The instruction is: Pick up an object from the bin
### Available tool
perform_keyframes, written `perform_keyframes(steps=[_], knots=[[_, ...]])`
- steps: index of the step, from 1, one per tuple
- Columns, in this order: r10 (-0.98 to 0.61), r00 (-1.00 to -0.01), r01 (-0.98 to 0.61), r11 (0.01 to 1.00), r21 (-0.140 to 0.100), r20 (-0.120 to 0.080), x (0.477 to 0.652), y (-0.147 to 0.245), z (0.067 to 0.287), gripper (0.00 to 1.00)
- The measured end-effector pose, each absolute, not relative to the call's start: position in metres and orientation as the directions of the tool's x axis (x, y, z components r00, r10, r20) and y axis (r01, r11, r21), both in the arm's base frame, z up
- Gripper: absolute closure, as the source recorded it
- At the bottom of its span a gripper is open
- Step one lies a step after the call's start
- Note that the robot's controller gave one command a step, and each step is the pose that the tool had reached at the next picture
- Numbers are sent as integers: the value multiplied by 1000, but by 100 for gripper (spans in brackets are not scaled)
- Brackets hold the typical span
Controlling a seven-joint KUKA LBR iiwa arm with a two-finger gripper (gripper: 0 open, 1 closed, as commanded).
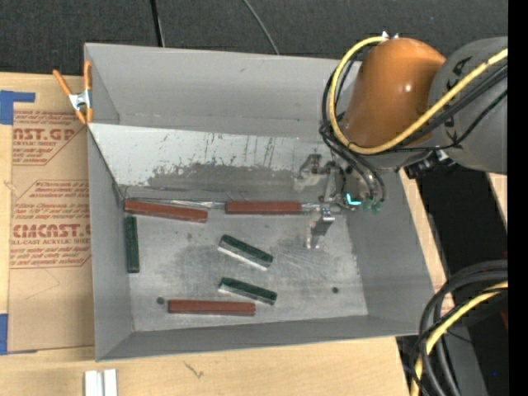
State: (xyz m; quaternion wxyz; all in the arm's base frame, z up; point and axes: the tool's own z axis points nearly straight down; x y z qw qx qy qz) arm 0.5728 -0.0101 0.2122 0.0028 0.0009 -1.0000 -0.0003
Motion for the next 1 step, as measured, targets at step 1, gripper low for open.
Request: perform_keyframes(steps=[1], knots=[[-2,-1000,-2,1000,0,-2,574,-10,216,0]])
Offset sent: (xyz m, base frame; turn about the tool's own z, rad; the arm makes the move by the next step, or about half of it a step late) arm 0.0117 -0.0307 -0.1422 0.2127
